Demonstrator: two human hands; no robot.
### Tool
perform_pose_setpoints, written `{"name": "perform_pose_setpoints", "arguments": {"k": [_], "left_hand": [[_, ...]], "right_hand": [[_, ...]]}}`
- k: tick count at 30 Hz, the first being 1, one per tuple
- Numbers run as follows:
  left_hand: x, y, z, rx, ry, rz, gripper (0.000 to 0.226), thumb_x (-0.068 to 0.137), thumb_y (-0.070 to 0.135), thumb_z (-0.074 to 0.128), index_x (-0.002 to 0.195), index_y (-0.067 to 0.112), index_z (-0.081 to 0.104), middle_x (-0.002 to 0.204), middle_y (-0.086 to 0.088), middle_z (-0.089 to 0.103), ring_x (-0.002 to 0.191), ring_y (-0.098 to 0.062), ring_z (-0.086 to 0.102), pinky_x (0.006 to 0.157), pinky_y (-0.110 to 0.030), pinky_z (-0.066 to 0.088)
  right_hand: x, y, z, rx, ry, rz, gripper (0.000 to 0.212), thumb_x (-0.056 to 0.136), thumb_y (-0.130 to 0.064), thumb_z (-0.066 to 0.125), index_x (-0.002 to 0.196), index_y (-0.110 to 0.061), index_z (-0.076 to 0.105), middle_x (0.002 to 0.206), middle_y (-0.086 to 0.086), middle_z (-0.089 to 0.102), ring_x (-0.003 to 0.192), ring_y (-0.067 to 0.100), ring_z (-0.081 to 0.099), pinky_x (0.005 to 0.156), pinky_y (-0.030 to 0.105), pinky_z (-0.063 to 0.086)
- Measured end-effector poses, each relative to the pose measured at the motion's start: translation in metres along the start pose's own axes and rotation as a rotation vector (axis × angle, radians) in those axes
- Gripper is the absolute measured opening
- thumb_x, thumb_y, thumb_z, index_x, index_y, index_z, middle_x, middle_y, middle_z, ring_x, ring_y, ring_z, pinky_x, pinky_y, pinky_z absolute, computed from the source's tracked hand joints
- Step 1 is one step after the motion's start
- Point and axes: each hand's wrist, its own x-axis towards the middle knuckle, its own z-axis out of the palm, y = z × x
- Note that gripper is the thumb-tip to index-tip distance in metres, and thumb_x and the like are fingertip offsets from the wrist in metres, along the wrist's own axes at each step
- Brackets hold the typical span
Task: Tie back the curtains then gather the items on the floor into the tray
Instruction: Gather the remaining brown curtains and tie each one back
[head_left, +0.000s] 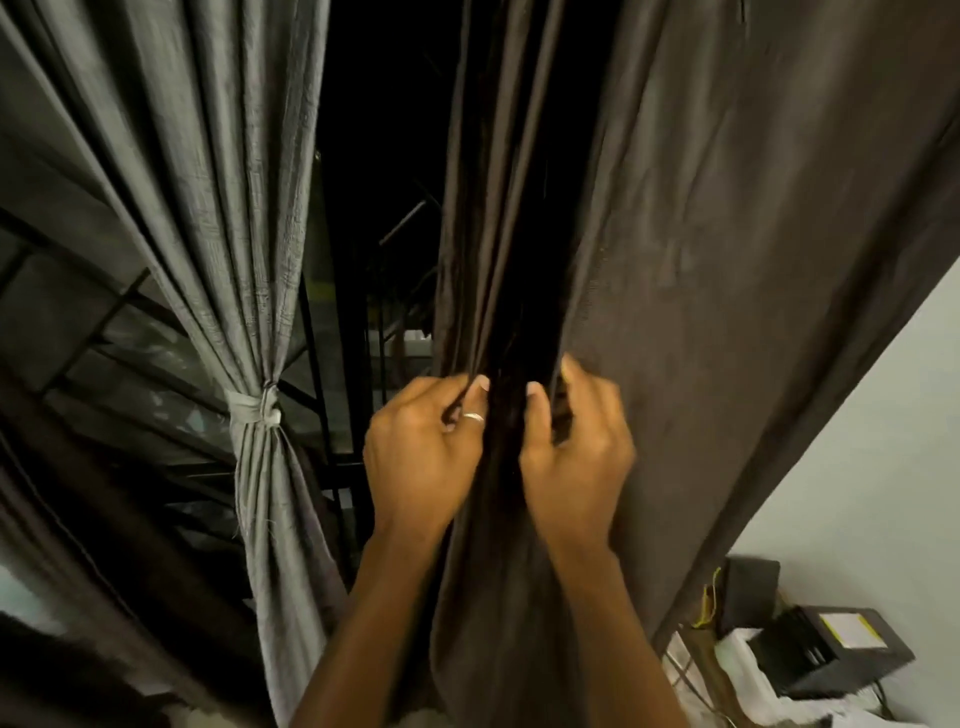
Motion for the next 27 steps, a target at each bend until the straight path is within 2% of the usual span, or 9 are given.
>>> {"name": "perform_pose_setpoints", "arguments": {"k": [3, 6, 12, 14, 17, 19, 22, 24, 27], "left_hand": [[0.000, 0.003, 0.004, -0.060, -0.077, 0.035, 0.018, 0.097, 0.026, 0.066, 0.106, 0.016, 0.079, 0.099, 0.006, 0.070, 0.083, 0.000, 0.065, 0.070, -0.006, 0.049], [0.002, -0.002, 0.006, -0.075, -0.101, 0.059, 0.019, 0.098, 0.021, 0.064, 0.106, 0.011, 0.078, 0.103, 0.003, 0.070, 0.089, 0.001, 0.065, 0.076, -0.003, 0.047], [0.007, -0.009, 0.006, -0.117, -0.119, 0.025, 0.022, 0.099, 0.023, 0.062, 0.107, 0.009, 0.078, 0.106, 0.003, 0.071, 0.095, 0.001, 0.066, 0.077, -0.005, 0.049], [0.007, -0.006, 0.007, -0.114, -0.123, 0.016, 0.025, 0.097, 0.028, 0.065, 0.110, 0.009, 0.076, 0.109, 0.003, 0.070, 0.092, 0.001, 0.066, 0.076, -0.006, 0.051], [0.007, 0.000, 0.010, -0.033, -0.136, -0.028, 0.046, 0.089, 0.046, 0.071, 0.117, 0.010, 0.072, 0.113, 0.004, 0.067, 0.088, -0.004, 0.067, 0.069, -0.002, 0.048], [0.010, 0.001, 0.013, 0.067, -0.090, -0.026, 0.045, 0.088, 0.049, 0.072, 0.113, 0.011, 0.073, 0.106, 0.003, 0.068, 0.084, -0.005, 0.066, 0.064, -0.004, 0.046], [0.015, 0.000, 0.015, 0.112, 0.007, -0.003, 0.023, 0.094, 0.034, 0.068, 0.088, 0.012, 0.073, 0.080, 0.005, 0.066, 0.066, -0.005, 0.059, 0.057, -0.016, 0.045], [0.019, -0.004, 0.013, 0.126, 0.029, -0.004, 0.027, 0.096, 0.029, 0.066, 0.075, 0.013, 0.067, 0.068, 0.006, 0.058, 0.057, -0.006, 0.052, 0.053, -0.017, 0.037], [0.025, -0.012, 0.005, 0.133, 0.056, -0.008, 0.028, 0.096, 0.027, 0.067, 0.073, 0.010, 0.067, 0.063, 0.004, 0.056, 0.052, -0.011, 0.051, 0.050, -0.019, 0.036]], "right_hand": [[-0.007, -0.009, 0.015, 0.102, -0.048, 0.023, 0.027, 0.092, -0.002, 0.070, 0.119, 0.003, 0.069, 0.099, 0.006, 0.066, 0.084, -0.004, 0.054, 0.077, -0.003, 0.037], [-0.012, -0.005, 0.024, 0.194, -0.126, 0.116, 0.024, 0.096, -0.008, 0.068, 0.120, -0.004, 0.070, 0.102, -0.005, 0.065, 0.085, -0.009, 0.059, 0.071, 0.003, 0.044], [-0.024, 0.001, 0.029, 0.287, -0.256, 0.215, 0.019, 0.098, -0.010, 0.064, 0.115, -0.011, 0.074, 0.104, -0.008, 0.068, 0.097, 0.005, 0.067, 0.083, 0.021, 0.055], [-0.025, 0.004, 0.032, 0.298, -0.267, 0.222, 0.015, 0.098, -0.010, 0.065, 0.110, -0.011, 0.075, 0.101, -0.007, 0.068, 0.095, 0.009, 0.067, 0.081, 0.029, 0.057], [-0.023, 0.007, 0.031, 0.318, -0.299, 0.241, 0.014, 0.101, -0.014, 0.062, 0.094, -0.009, 0.073, 0.089, -0.005, 0.065, 0.082, 0.011, 0.066, 0.070, 0.038, 0.057], [-0.019, 0.004, 0.027, 0.357, -0.327, 0.221, 0.013, 0.100, -0.012, 0.063, 0.097, -0.015, 0.075, 0.092, -0.007, 0.067, 0.085, 0.009, 0.068, 0.072, 0.029, 0.057], [-0.014, 0.003, 0.022, 0.357, -0.414, 0.155, 0.022, 0.098, -0.006, 0.065, 0.116, -0.013, 0.075, 0.108, -0.008, 0.069, 0.100, 0.003, 0.067, 0.084, 0.015, 0.053], [-0.011, 0.002, 0.014, 0.320, -0.460, 0.143, 0.028, 0.096, -0.005, 0.066, 0.123, -0.012, 0.073, 0.115, -0.008, 0.069, 0.104, -0.002, 0.066, 0.086, 0.011, 0.051], [0.005, 0.000, -0.019, 0.213, -0.270, 0.053, 0.025, 0.094, -0.005, 0.069, 0.118, -0.011, 0.075, 0.112, -0.007, 0.069, 0.098, -0.006, 0.066, 0.082, 0.008, 0.049]]}}
